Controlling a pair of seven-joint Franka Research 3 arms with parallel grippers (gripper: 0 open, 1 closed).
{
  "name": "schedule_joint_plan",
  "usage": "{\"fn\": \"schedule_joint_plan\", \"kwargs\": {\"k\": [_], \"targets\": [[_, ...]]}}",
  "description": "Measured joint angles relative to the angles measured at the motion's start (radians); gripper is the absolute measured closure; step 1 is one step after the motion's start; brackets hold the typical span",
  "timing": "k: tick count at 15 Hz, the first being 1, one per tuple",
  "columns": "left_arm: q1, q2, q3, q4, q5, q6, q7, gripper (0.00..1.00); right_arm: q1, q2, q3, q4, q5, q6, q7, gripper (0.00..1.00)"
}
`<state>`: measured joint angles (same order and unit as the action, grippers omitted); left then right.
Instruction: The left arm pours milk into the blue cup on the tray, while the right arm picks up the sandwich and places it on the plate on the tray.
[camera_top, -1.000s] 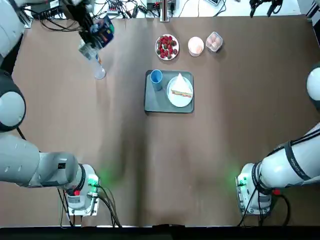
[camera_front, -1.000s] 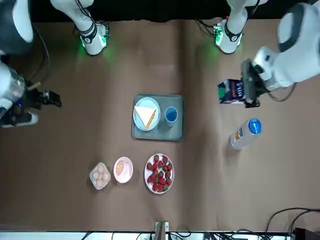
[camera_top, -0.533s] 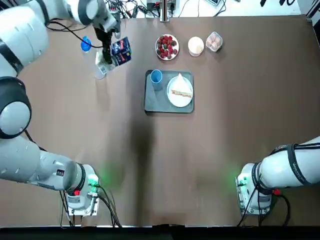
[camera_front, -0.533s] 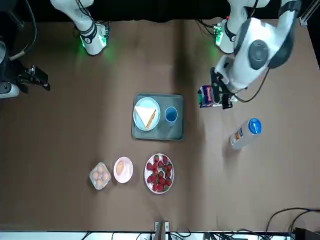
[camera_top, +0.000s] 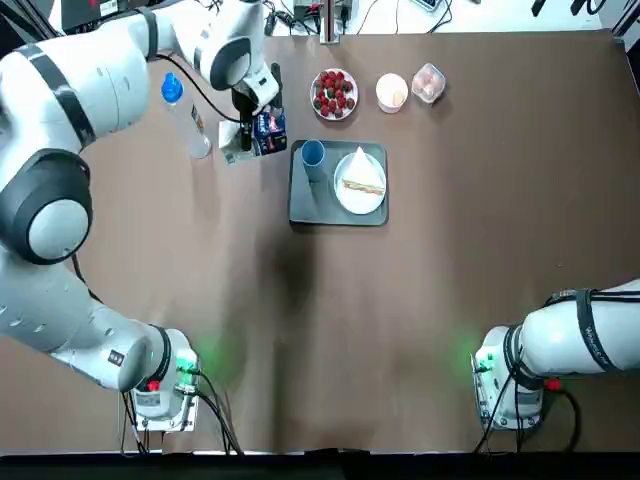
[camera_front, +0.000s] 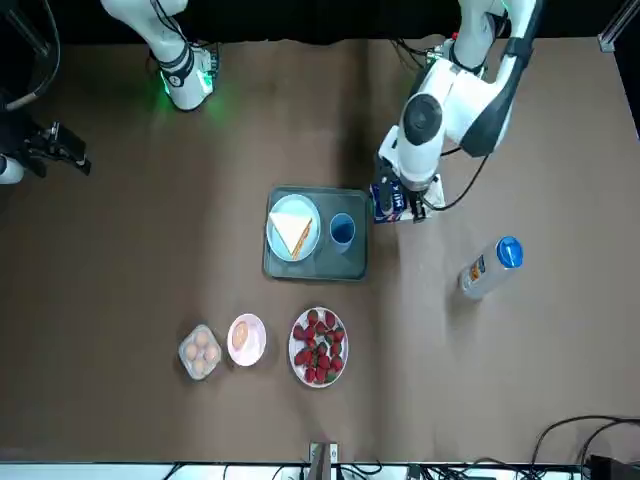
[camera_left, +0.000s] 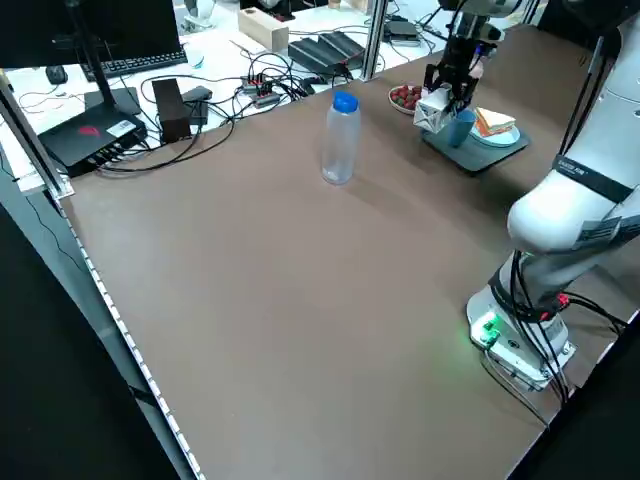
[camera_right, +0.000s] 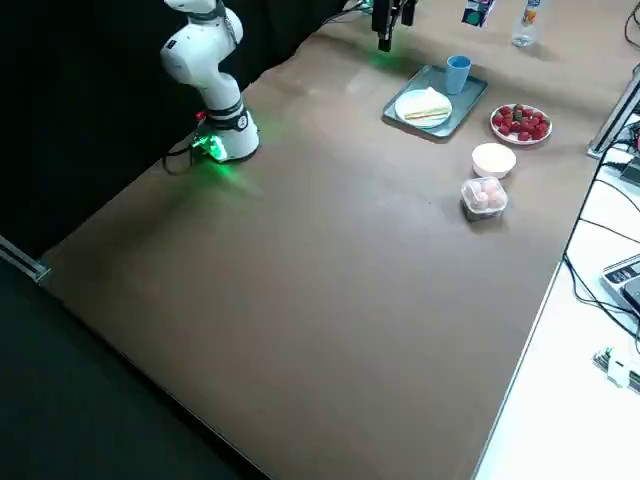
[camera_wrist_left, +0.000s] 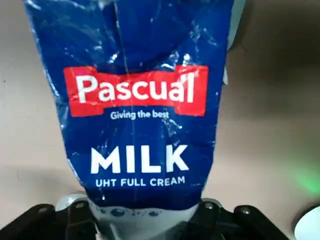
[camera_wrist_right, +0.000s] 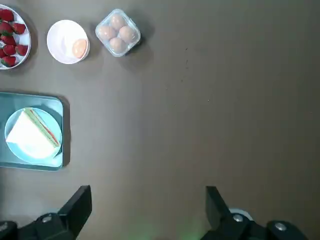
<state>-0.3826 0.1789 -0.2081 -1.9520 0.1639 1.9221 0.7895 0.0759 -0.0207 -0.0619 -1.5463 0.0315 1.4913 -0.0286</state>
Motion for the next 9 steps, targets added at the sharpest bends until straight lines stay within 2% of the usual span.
{"fn": "schedule_joint_plan", "kwargs": {"k": [9], "targets": [[-0.125,0.112,0.001,0.082,0.136,0.0,-0.153,0.43,0.0,0.0,0.003,-0.02,0.0,0.011,0.0,0.0]]}}
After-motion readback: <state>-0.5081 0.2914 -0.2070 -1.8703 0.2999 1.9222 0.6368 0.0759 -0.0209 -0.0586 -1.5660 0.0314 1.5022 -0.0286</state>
